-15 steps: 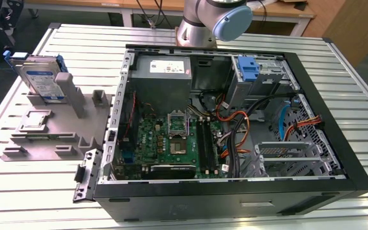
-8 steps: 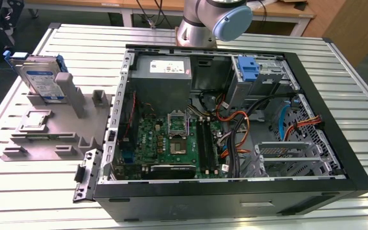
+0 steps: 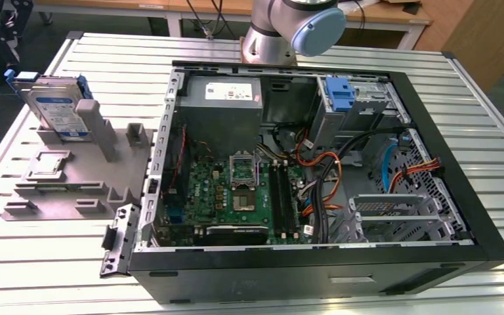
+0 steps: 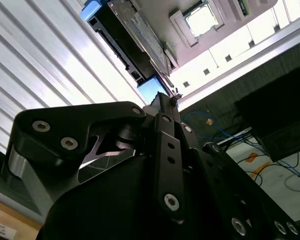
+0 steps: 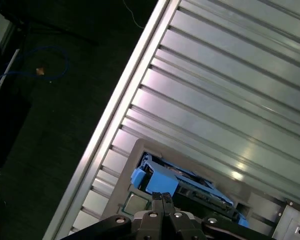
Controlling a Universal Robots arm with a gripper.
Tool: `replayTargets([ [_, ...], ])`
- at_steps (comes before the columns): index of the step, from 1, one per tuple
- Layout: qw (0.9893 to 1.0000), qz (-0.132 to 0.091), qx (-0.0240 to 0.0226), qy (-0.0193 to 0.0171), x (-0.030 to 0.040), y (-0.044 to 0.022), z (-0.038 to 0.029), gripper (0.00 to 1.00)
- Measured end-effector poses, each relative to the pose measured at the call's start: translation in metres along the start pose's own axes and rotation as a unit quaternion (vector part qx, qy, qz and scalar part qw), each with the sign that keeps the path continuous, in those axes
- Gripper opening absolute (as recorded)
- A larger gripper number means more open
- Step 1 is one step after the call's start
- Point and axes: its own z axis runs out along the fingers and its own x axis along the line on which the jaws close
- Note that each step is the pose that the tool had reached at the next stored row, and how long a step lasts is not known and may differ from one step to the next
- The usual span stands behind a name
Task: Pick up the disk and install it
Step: 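Pick up the disk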
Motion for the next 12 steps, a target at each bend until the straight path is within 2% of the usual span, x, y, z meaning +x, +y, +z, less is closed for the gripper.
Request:
replayTargets([
  [12, 0.9999, -0.014, 0.0, 0.0006, 0.0, 0.0, 0.0, 0.1],
])
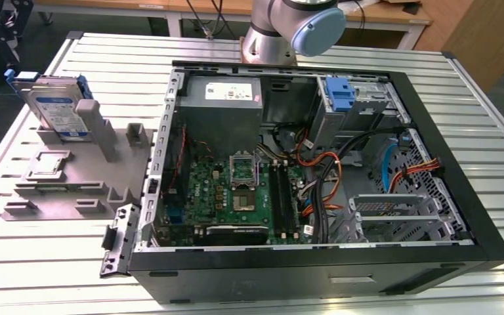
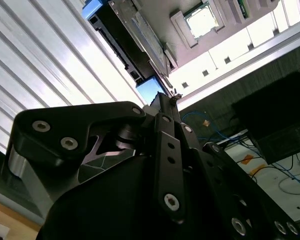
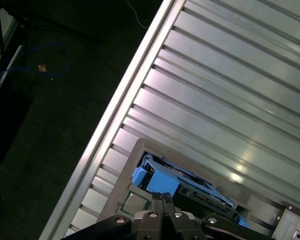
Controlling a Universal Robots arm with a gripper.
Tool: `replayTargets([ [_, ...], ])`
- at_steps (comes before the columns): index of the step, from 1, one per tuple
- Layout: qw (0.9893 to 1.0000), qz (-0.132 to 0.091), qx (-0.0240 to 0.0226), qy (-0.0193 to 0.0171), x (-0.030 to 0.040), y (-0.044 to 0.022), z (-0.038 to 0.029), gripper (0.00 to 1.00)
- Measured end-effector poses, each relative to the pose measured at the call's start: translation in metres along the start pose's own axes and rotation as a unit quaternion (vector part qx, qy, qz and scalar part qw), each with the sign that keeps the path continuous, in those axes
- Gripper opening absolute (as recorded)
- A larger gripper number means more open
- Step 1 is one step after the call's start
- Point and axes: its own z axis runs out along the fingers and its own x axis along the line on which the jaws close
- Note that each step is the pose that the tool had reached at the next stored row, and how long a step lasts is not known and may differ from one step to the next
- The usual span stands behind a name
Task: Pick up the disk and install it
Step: 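Pick up the disk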
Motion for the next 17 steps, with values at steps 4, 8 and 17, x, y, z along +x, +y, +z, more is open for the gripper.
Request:
replayTargets([
  [4, 1.0, -0.004, 0.0, 0.0001, 0.0001, 0.0001, 0.0001, 0.1],
  [8, 1.0, -0.007, 0.0, 0.0003, 0.0001, 0.0001, 0.0, 0.1],
  [17, 0.9999, -0.016, 0.0, 0.0007, 0.0001, 0.0001, 0.0, 0.1],
])
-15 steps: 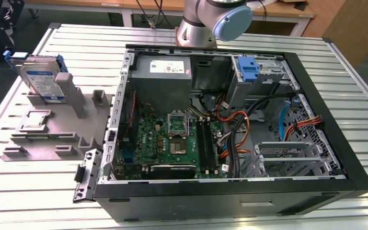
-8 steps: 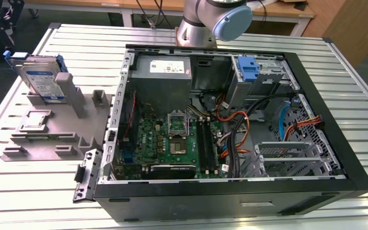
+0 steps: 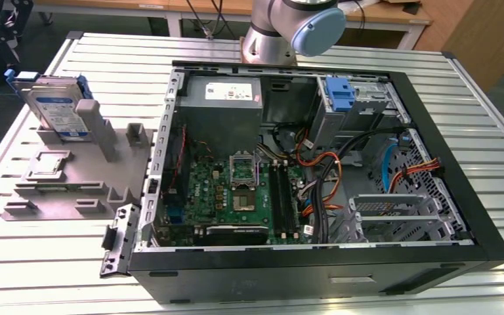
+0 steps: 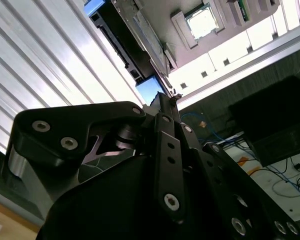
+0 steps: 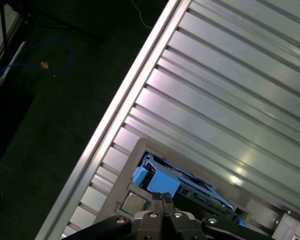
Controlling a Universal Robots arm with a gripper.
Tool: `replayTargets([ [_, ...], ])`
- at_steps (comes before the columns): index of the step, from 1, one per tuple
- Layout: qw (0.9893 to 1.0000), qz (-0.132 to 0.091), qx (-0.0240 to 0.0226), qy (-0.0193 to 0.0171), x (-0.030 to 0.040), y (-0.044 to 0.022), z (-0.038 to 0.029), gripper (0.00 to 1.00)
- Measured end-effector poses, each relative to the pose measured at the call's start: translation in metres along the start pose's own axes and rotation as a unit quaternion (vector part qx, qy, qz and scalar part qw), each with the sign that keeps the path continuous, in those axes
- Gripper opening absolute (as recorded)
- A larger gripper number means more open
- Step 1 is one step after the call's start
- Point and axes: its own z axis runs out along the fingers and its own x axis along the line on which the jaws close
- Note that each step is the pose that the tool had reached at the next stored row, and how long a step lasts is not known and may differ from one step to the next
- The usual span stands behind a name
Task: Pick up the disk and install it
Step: 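Pick up the disk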
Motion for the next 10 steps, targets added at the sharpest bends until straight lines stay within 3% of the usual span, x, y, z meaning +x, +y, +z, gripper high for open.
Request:
replayTargets([
  [10, 1.0, -0.006, 0.0, 0.0002, 0.0, 0.0, 0.0, 0.1],
])
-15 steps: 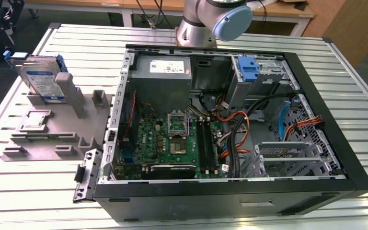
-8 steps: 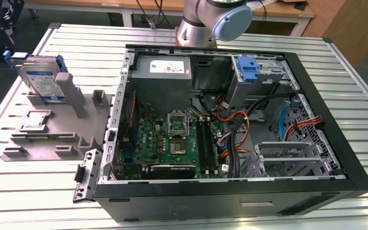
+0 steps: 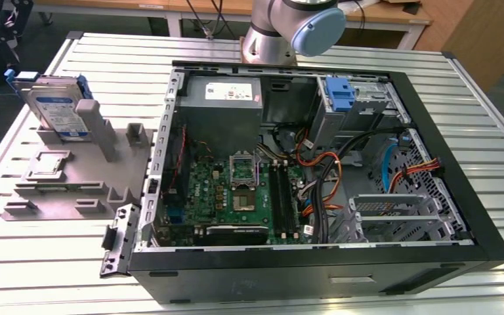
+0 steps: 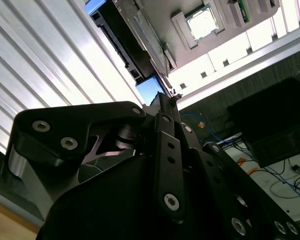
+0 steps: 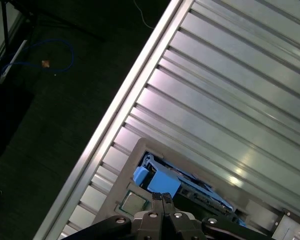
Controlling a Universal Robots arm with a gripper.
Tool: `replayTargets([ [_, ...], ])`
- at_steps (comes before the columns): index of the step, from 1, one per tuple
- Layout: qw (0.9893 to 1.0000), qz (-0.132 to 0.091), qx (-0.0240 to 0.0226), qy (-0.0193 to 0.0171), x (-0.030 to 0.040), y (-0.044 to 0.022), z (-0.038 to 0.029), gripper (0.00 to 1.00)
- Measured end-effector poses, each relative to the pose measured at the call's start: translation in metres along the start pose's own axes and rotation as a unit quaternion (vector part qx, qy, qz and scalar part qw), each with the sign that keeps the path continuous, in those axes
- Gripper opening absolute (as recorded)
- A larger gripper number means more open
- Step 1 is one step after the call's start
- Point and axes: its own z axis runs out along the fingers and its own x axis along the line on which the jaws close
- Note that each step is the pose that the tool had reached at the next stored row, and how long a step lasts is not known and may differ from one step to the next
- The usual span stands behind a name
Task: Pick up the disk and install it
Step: 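Pick up the disk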
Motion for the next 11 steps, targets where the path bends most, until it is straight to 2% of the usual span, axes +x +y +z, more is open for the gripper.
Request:
replayTargets([
  [11, 1.0, -0.005, 0.0, 0.0003, 0.0, 0.0, 0.0, 0.1],
])
